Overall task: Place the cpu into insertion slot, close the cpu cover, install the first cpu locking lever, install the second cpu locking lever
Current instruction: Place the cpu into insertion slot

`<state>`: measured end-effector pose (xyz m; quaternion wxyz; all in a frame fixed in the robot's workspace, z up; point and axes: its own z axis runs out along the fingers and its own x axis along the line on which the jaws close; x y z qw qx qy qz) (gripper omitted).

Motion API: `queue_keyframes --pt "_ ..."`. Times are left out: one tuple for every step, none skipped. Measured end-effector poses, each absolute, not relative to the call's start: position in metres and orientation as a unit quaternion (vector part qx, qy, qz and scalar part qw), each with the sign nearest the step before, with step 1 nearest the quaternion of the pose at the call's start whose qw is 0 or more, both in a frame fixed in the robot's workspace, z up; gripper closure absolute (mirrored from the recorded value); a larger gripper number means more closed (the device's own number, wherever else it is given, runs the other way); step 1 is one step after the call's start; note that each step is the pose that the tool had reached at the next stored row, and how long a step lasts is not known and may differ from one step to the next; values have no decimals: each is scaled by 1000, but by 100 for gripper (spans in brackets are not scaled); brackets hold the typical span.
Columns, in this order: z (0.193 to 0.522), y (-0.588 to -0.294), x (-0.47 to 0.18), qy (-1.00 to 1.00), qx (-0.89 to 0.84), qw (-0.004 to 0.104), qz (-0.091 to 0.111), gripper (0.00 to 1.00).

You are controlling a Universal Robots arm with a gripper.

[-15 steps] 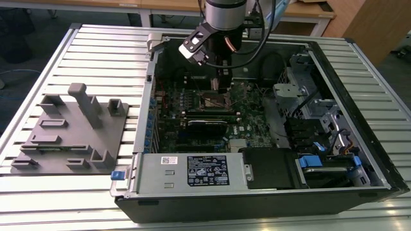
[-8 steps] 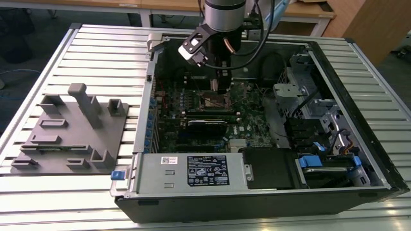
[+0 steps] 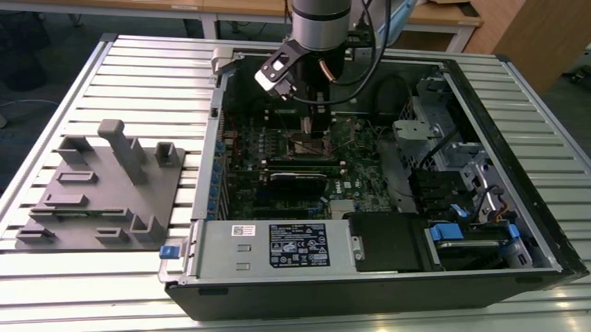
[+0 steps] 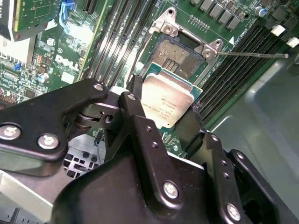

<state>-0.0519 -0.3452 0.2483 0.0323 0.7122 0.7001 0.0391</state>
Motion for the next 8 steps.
queue_keyframes --pt "247 -345 -52 700 712 32 39 46" --pt "246 -345 -53 700 712 32 39 46" --pt "245 -345 -54 700 712 32 39 46" --pt "244 -345 -54 700 712 32 39 46" --pt "244 -345 -55 700 712 32 39 46" --pt "243 -345 -56 700 712 32 39 46" --pt "242 -345 -57 700 712 32 39 46" --pt "240 -345 -57 700 712 32 39 46"
